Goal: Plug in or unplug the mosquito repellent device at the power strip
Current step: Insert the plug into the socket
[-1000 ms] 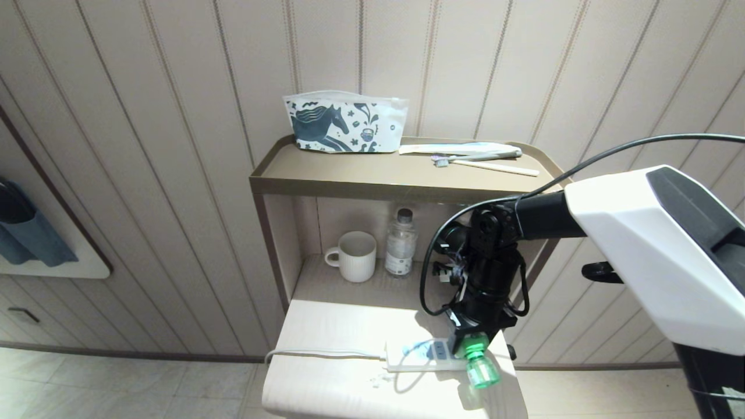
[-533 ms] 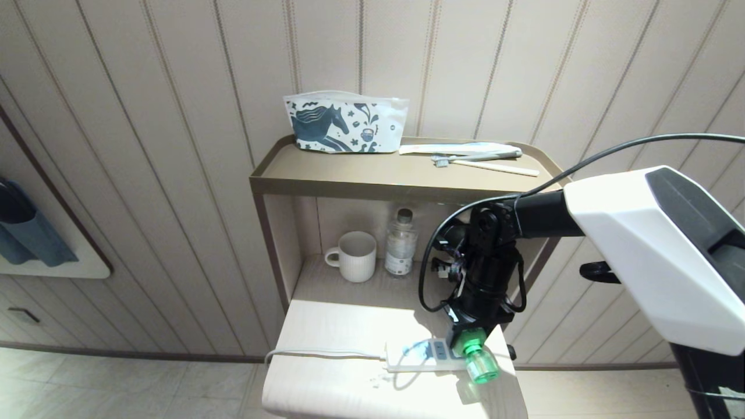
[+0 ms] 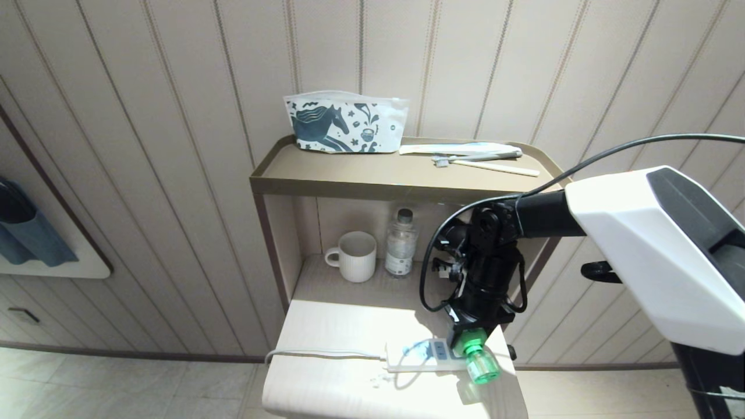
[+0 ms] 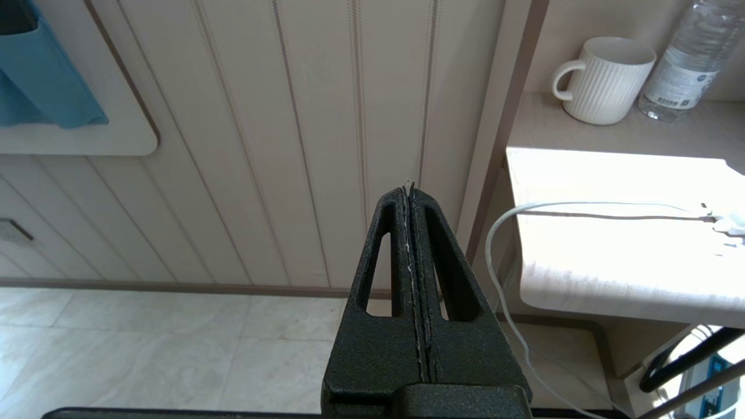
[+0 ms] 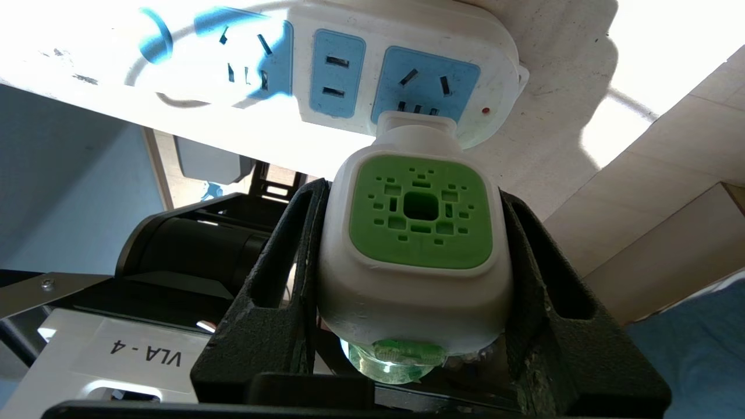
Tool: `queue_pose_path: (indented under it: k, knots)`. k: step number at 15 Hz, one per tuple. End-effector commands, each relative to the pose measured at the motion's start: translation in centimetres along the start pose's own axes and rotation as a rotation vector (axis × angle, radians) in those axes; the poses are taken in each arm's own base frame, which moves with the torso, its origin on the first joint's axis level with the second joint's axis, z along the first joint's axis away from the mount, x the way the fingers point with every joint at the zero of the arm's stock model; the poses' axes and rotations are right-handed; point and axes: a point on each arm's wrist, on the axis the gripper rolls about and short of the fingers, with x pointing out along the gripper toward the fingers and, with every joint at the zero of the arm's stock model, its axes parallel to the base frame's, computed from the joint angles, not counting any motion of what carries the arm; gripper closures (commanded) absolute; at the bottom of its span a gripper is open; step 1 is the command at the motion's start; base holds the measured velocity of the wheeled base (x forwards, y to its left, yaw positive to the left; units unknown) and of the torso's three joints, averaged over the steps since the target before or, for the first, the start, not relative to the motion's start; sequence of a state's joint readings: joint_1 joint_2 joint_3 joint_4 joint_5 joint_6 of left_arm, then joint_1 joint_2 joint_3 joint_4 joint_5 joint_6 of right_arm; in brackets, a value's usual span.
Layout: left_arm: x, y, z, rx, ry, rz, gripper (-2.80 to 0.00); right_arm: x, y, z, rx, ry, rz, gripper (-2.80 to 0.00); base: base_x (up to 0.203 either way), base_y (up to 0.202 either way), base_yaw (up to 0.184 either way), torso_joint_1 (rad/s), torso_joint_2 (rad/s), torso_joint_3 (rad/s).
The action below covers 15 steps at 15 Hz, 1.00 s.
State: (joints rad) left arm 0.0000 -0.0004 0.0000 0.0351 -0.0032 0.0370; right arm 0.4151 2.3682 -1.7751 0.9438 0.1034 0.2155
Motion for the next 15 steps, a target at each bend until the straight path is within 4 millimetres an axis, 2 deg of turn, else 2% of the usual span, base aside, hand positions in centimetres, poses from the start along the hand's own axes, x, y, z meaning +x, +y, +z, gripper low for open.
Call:
queue_pose_path:
  k: [1, 15]
  knots:
    - [0.00, 0.00, 0.00, 0.000, 0.001, 0.000, 0.00, 0.48, -0.17, -0.05, 0.006, 0.020, -0.005, 0.00, 0.000, 0.000, 0.000, 0.000, 0.00, 0.000]
    - [0.00, 0.00, 0.00, 0.000, 0.001, 0.001, 0.00, 1.31, -0.21, -0.73, 0.004, 0.040, -0.010, 0.00, 0.000, 0.000, 0.000, 0.000, 0.00, 0.000]
